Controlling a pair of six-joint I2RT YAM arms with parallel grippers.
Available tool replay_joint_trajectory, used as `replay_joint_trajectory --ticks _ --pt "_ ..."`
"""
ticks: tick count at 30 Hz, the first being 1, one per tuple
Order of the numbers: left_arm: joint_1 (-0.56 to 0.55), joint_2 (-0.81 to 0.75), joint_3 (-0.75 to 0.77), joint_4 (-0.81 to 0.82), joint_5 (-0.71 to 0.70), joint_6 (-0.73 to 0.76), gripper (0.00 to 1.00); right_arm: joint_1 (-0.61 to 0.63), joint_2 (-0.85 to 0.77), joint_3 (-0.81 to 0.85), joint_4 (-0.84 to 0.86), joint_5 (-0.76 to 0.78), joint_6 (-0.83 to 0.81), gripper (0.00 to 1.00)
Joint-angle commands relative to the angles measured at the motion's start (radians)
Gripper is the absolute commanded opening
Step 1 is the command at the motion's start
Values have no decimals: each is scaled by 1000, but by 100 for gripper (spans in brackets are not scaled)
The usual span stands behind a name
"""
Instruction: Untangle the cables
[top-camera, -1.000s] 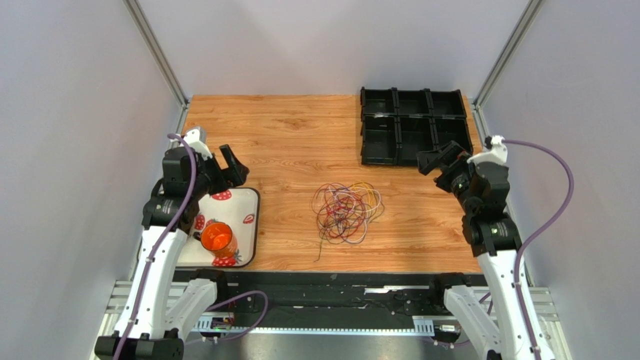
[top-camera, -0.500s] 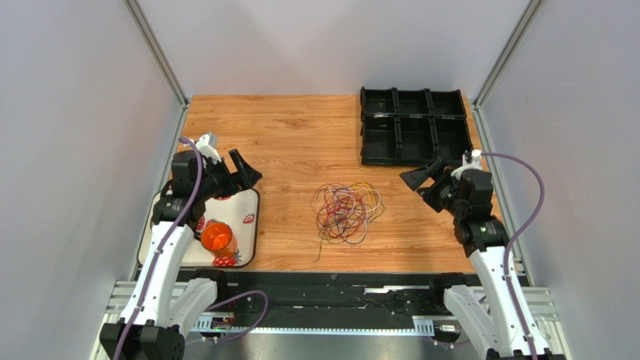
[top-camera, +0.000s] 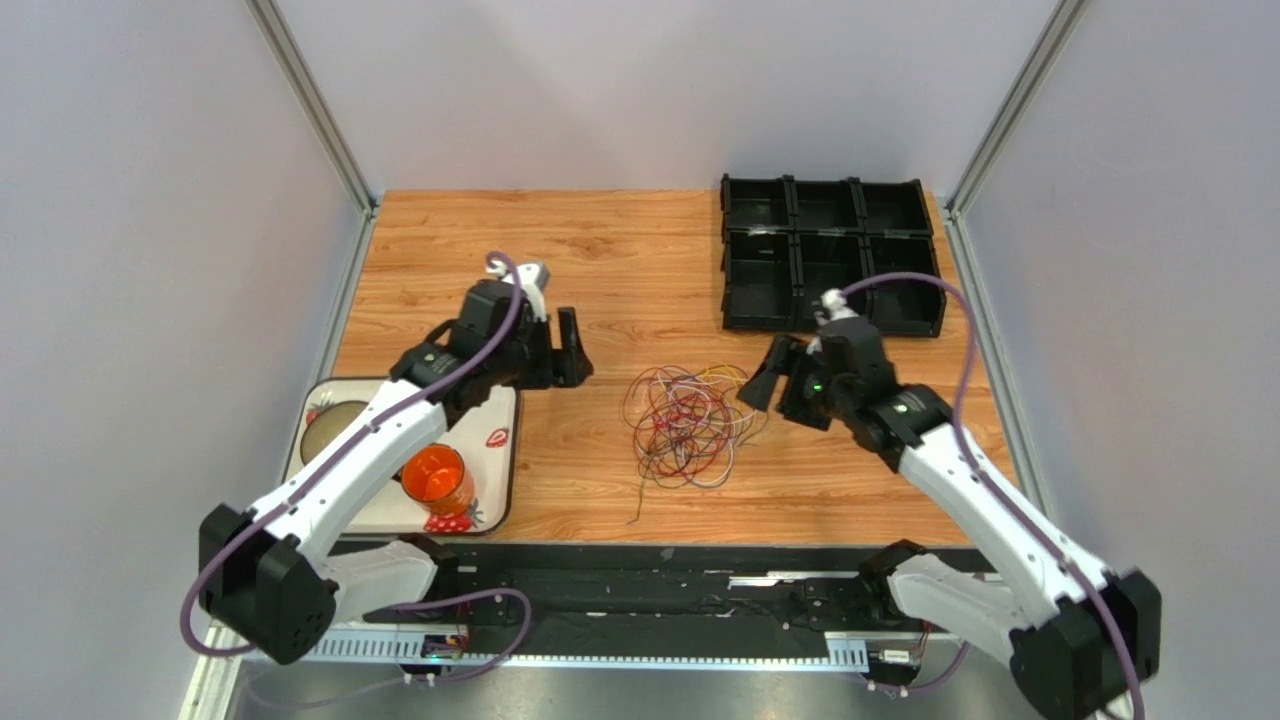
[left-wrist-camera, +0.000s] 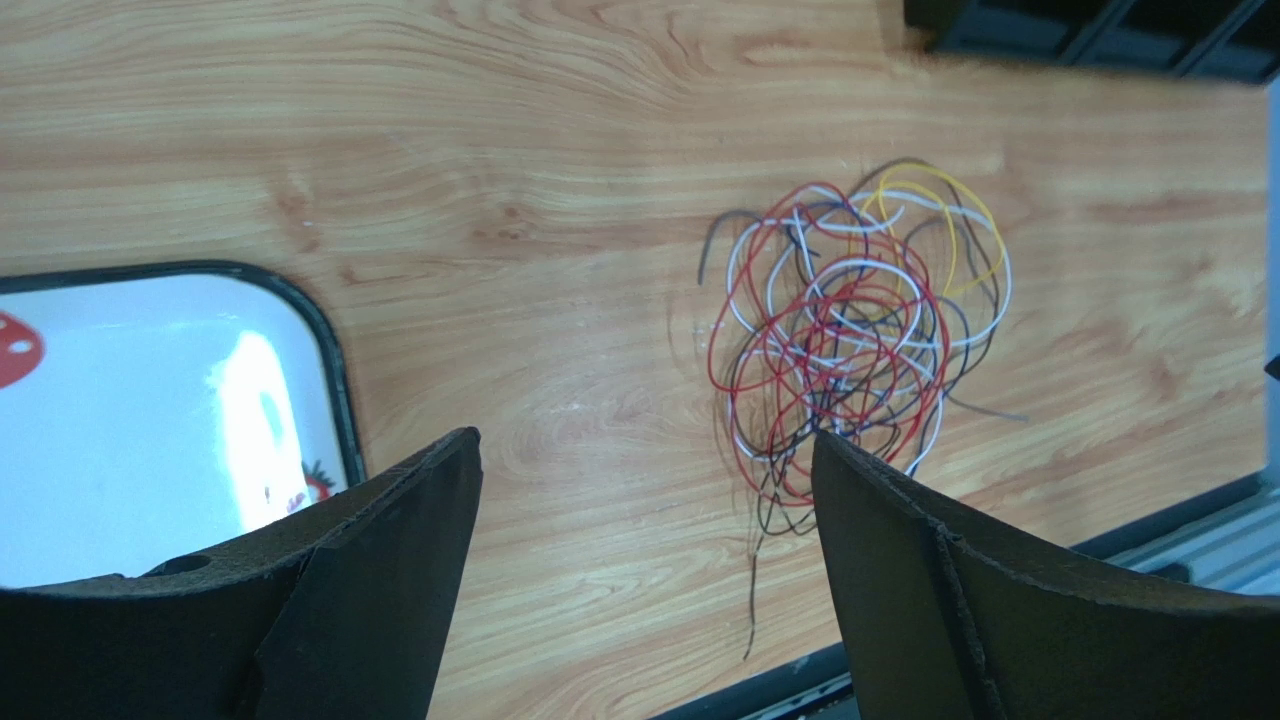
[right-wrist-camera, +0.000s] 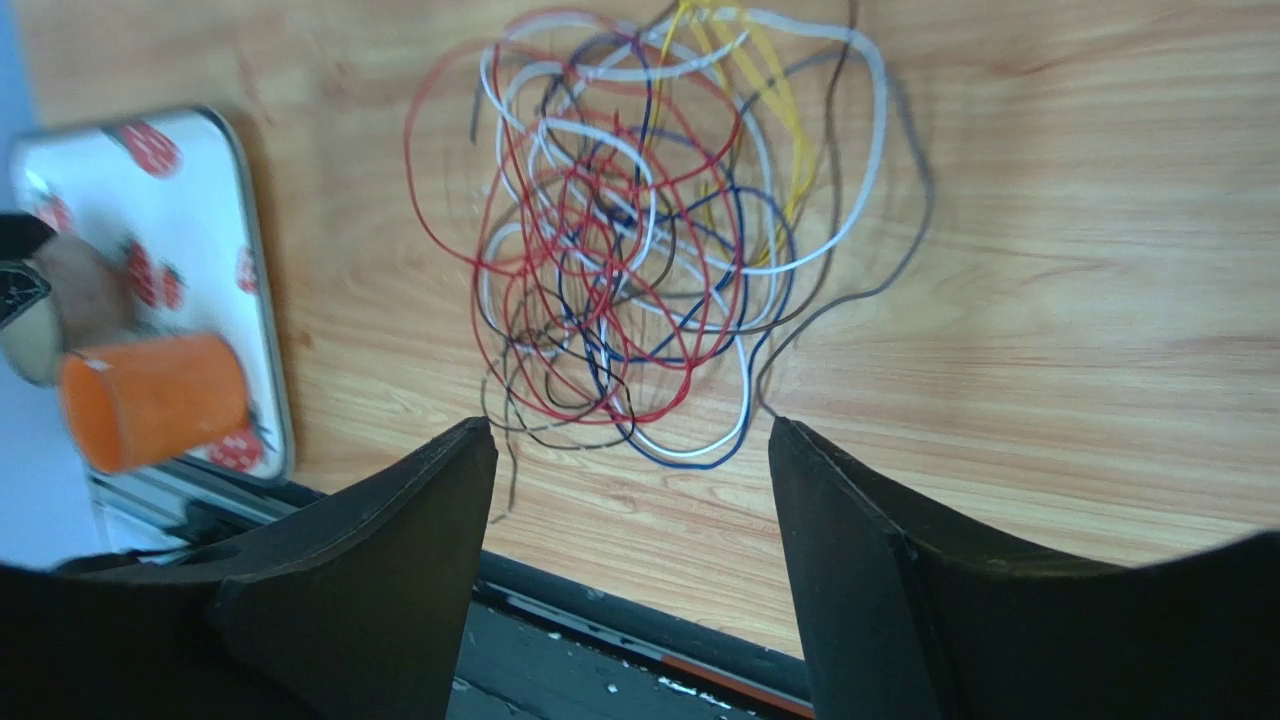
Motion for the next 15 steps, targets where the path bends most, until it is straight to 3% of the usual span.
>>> replay_joint_trajectory --ticks 1,8,15 --pt "-98 88 -13 53 -75 -20 78 158 175 80 41 155 11 70" --pt "-183 110 -128 229 -75 -44 77 263 409 192 107 163 11 65" --pt "-215 130 -181 283 -73 -26 73 303 556 295 57 224 30 60"
